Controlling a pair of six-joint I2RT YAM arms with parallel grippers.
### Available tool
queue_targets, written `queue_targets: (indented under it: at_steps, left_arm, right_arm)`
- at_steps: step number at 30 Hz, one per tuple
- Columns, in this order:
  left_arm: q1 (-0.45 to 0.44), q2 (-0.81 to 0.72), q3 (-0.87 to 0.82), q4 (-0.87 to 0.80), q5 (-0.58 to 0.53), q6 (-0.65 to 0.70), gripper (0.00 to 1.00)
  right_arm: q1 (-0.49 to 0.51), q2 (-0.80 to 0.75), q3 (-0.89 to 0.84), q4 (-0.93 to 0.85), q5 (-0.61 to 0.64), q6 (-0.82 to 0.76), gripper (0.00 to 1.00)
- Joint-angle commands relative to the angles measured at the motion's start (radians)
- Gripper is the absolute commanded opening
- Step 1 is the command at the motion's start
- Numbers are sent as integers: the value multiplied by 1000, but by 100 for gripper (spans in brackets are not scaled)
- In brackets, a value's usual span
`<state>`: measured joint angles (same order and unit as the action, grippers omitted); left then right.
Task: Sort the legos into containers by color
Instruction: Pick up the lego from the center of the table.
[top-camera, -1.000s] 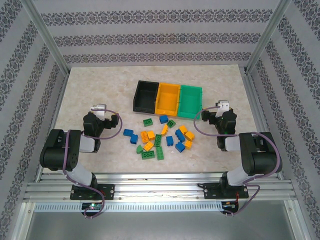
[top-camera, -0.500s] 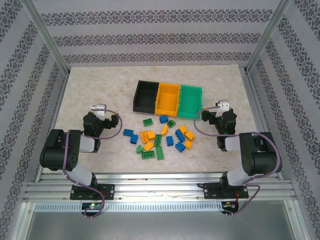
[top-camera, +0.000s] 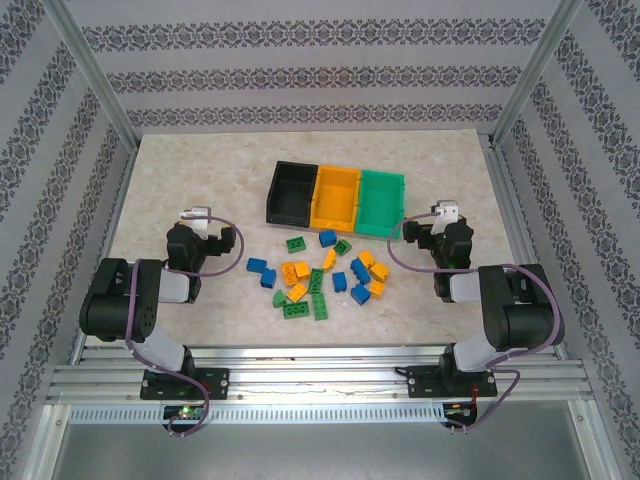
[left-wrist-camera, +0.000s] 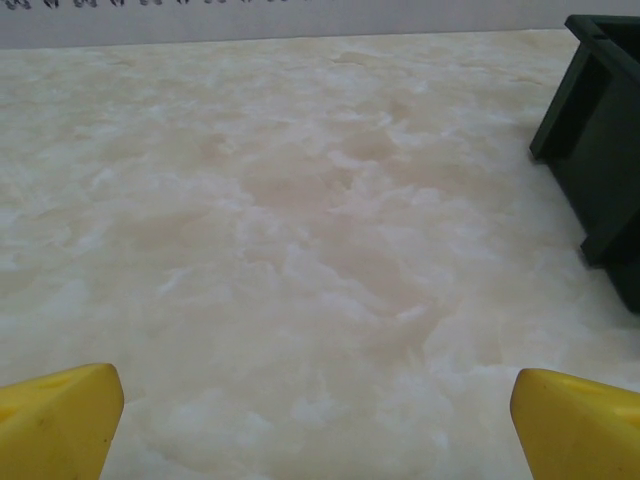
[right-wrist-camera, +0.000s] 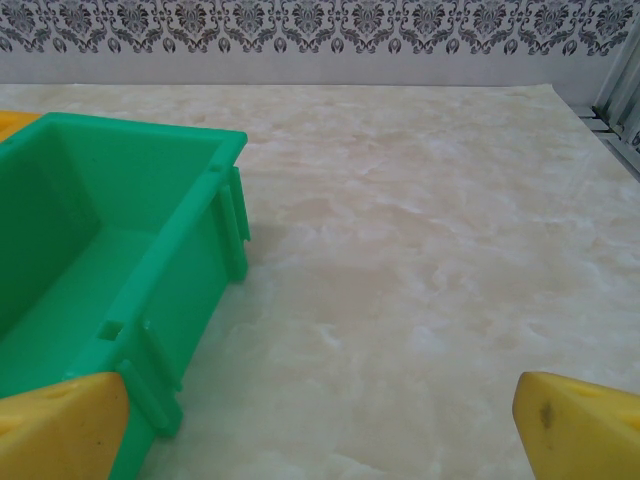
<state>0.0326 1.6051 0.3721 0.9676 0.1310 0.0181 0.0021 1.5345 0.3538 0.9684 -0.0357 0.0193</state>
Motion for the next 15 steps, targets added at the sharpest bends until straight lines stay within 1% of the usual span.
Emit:
queue_targets:
  at_steps: [1,6,8,15]
  left_arm:
    - [-6,-15,17,-27,-29,-18,99]
    - [-6,-14,21,-32,-28,-18,99]
    - [-6,-14,19,-32,-29,-18,99]
    - [-6,-15,18,-31,-29,-17,99]
  right_arm:
    - [-1,-1,16,1,-14,9,98]
    - [-1,2,20,-4,-13,9,98]
    - [-1,-1,21,-10,29,18,98]
    - [11,1,19,-5,48,13,98]
